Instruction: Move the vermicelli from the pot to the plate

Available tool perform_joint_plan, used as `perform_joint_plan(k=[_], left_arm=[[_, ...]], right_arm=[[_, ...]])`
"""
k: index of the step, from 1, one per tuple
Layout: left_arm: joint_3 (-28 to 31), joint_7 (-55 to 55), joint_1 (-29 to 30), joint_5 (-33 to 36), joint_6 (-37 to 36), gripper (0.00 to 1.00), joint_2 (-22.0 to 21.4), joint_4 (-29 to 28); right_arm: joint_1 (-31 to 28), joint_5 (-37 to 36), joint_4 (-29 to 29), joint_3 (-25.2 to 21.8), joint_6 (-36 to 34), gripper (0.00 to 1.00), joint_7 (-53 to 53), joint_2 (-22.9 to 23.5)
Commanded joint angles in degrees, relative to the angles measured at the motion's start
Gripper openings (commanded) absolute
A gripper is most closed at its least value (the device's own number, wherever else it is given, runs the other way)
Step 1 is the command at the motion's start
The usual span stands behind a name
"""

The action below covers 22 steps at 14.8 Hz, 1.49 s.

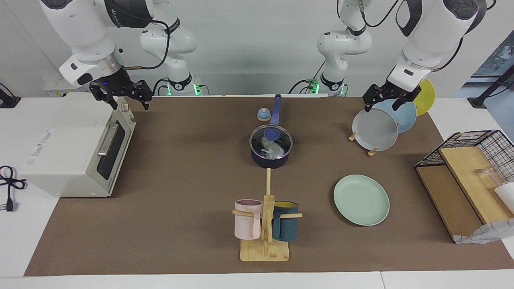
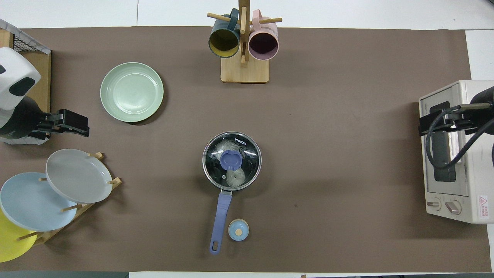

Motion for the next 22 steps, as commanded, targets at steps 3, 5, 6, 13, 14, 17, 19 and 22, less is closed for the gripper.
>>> perform_joint_plan(k=[3,5,6,13,14,17,19,22], left_arm=[[-0.4,0.1,0.6,1.1,0.3,1.0,-1.4,-1.3],[-0.4,0.1,0.6,1.1,0.3,1.0,-1.4,-1.3],[-0.4,0.1,0.6,1.1,0.3,1.0,-1.4,-1.3],[-0.4,0.1,0.6,1.1,0.3,1.0,-1.4,-1.3],[-0.4,0.1,0.6,1.1,0.3,1.0,-1.4,-1.3],[-0.4,0.1,0.6,1.1,0.3,1.0,-1.4,-1.3],[-0.4,0.1,0.6,1.1,0.3,1.0,-1.4,-1.3],[-0.4,0.0,0.6,1.1,0.3,1.0,-1.4,-1.4]], right_arm=[[-0.2,0.1,-0.2,0.5,0.3,1.0,-1.1,-0.7],[-0.2,0.0,-0.4,0.7,0.4,1.0,-1.0,-0.7],[-0.1,0.0,-0.7,0.8,0.5,1.0,-1.1,-0.9],[5.2,0.4,-2.4,1.1,0.0,1.0,-0.4,-1.3],[7.6,0.5,-2.1,1.0,0.1,1.0,1.5,-0.7],[14.2,4.3,2.2,1.0,0.6,1.0,12.7,3.6],[17.8,4.6,7.5,1.1,0.5,1.0,17.3,8.9],[24.7,4.0,14.6,1.1,0.7,1.0,25.5,16.2]])
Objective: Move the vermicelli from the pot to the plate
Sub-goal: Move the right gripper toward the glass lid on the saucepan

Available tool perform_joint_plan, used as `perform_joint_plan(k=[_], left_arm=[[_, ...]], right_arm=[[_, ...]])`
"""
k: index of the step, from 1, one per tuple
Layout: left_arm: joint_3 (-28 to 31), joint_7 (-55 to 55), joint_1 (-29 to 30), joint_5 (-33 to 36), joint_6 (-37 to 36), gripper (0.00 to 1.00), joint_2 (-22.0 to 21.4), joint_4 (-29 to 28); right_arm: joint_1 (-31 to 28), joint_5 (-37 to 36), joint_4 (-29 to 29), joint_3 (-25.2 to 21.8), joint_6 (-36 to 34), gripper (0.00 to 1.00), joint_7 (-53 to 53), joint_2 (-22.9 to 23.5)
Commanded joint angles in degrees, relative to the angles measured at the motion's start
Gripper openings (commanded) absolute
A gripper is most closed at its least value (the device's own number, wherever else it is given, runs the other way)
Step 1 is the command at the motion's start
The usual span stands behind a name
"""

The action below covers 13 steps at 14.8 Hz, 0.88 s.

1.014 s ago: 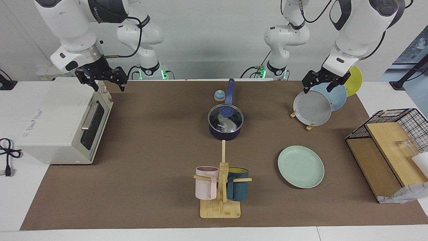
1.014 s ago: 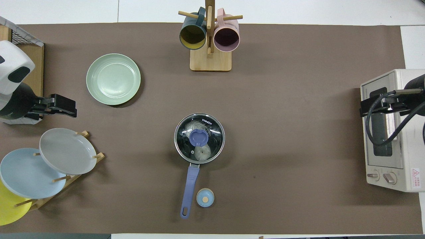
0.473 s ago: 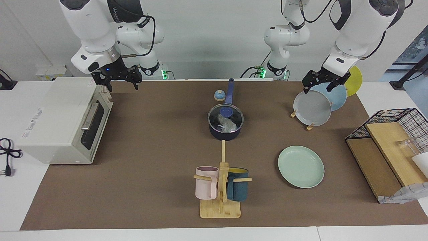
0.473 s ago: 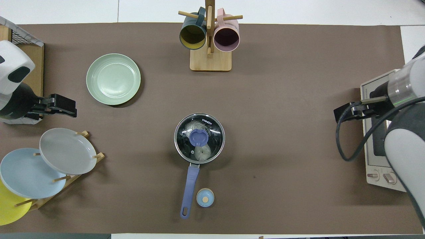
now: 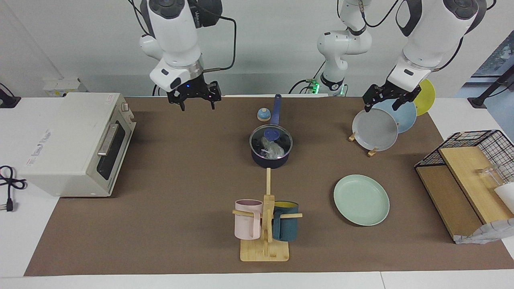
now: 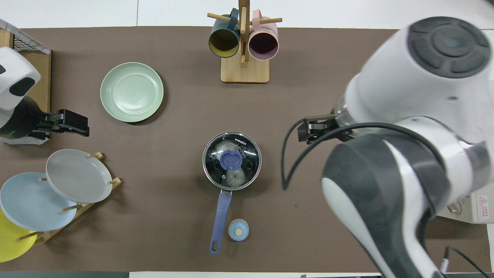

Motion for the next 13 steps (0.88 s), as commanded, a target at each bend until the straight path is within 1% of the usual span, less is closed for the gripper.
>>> perform_joint_plan(k=[1,2,4,6,9,11,13], left_arm=[[-0.4,0.0,0.6,1.1,0.2,1.0,-1.4,-1.4],[-0.4,0.0,0.6,1.1,0.2,1.0,-1.4,-1.4],[-0.4,0.0,0.6,1.1,0.3,1.0,-1.4,-1.4],[-0.4,-0.1,0.6,1.1,0.6,1.0,-1.4,-1.4],[-0.4,0.1,0.7,1.1,0.6,1.0,-1.4,-1.4],[-0.3,0.1,0.7,1.1,0.9,1.0,-1.4,-1.4],[-0.2,0.0,0.7,1.1,0.9,1.0,-1.4,-1.4]], right_arm=[[5.6,0.5,8.5,-0.1,0.7,1.0,7.7,8.9],[7.8,0.4,9.4,-0.1,2.8,1.0,10.6,10.6],[11.2,0.3,9.6,-0.1,6.0,1.0,15.7,12.8],[13.7,0.2,9.6,-0.1,8.6,1.0,17.3,14.5],[14.3,1.0,4.7,0.0,14.2,1.0,19.0,14.4],[15.7,1.0,3.4,0.1,15.3,1.0,20.6,14.4],[15.9,1.0,0.5,0.1,17.7,1.0,20.8,14.2]])
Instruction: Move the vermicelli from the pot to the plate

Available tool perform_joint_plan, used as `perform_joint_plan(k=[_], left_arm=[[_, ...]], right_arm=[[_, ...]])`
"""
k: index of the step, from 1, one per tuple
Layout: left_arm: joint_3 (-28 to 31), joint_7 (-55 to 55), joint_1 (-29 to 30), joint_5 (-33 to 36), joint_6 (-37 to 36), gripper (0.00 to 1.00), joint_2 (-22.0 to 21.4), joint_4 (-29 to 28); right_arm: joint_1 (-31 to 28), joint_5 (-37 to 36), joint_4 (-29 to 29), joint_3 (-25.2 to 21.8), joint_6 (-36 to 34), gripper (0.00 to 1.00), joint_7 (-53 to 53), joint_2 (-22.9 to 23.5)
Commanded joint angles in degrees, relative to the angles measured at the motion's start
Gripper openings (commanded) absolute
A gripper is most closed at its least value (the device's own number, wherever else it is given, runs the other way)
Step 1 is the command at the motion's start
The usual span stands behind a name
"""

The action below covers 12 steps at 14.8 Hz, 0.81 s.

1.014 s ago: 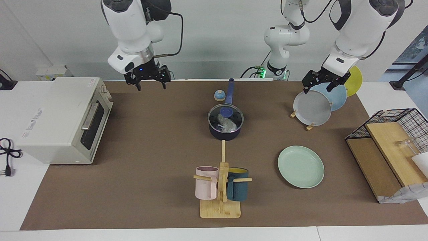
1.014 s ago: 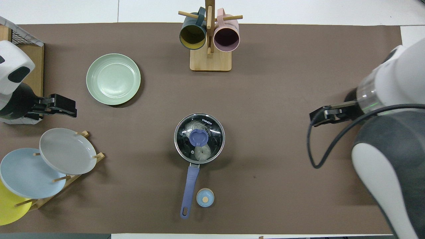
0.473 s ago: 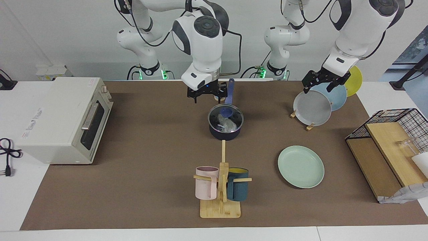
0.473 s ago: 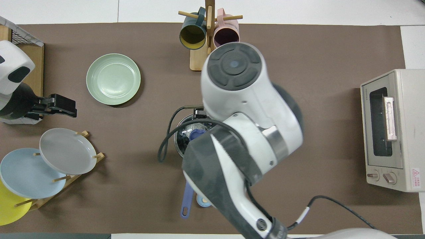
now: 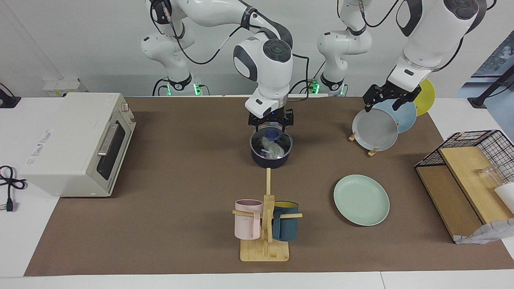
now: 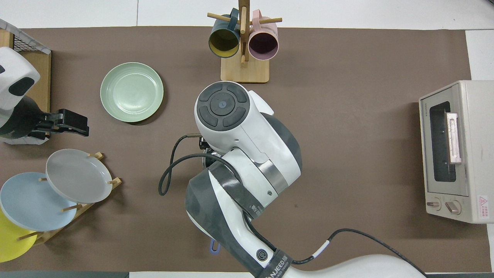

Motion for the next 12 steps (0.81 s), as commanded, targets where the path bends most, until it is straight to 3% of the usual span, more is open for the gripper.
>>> perform_joint_plan(k=[1,8,12], left_arm=[[-0.2,-0.1,0.7,1.1,0.8,1.0,-1.4,-1.4],[-0.2,-0.2,0.7,1.1,0.8,1.0,-1.4,-1.2],[-0.2,-0.2,0.8,1.1,0.8,1.0,-1.4,-1.2]], right_arm=[[1.6,0.8,-5.3,0.1,3.9,1.0,1.4,-1.2],[3.4,0.0,-12.3,0.1,9.6,1.0,0.4,-2.1],[3.1,0.0,-12.0,0.1,9.3,0.83,0.2,-2.1]])
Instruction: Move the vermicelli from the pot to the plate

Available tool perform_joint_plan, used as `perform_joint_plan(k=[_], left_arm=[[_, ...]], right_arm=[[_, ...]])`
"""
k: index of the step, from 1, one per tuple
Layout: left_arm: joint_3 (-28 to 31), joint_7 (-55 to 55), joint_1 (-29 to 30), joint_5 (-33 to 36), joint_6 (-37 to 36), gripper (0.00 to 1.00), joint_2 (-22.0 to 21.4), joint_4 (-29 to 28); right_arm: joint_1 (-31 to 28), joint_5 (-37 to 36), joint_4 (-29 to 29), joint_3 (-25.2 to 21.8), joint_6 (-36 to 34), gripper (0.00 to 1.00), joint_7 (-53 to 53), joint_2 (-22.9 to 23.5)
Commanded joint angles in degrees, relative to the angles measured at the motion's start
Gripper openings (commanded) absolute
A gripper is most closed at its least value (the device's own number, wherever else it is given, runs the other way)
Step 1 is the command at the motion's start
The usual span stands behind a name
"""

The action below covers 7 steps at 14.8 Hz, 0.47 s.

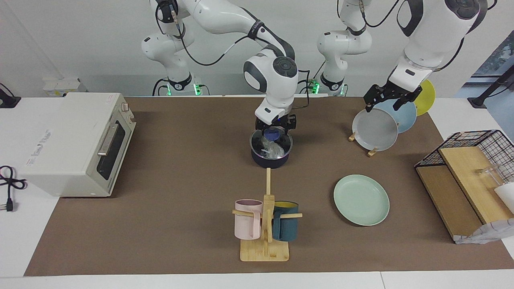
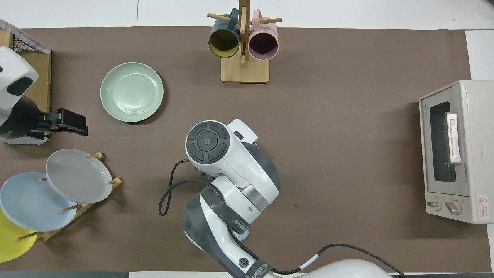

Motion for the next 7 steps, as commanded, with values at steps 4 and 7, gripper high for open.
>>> perform_joint_plan(k=[4,7], left_arm=[[-0.3,-0.2,0.7,1.0,0.8,1.0,-1.4,-1.2],[-0.3,-0.2,0.7,1.0,0.8,1.0,-1.4,-1.2]], right_arm=[[-0.6,0.0,-1.6,0.1,0.9,0.71,-0.2,-1.5],[-0.9,0.0,-1.5,0.2,1.1,0.55,-1.0,-1.5]])
